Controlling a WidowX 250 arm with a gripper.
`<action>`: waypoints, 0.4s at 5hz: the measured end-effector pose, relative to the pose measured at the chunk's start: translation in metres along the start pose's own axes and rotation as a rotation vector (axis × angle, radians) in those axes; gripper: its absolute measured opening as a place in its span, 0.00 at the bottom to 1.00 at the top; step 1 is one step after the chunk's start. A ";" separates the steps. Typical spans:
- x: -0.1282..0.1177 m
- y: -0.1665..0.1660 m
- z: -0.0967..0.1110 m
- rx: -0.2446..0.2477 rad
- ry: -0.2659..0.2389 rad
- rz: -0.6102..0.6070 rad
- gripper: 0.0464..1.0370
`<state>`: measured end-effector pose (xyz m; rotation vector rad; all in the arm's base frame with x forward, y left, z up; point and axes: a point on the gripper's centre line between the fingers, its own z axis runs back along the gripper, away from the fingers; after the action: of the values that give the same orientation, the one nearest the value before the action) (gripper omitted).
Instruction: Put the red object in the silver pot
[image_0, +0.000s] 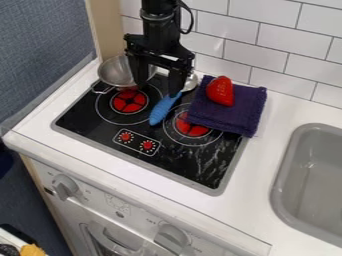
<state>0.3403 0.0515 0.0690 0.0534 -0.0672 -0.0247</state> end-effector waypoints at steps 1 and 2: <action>-0.002 -0.002 -0.010 -0.012 0.026 0.002 0.96; 0.019 -0.025 0.002 -0.037 -0.037 -0.073 0.96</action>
<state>0.3581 0.0258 0.0709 0.0187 -0.1013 -0.1002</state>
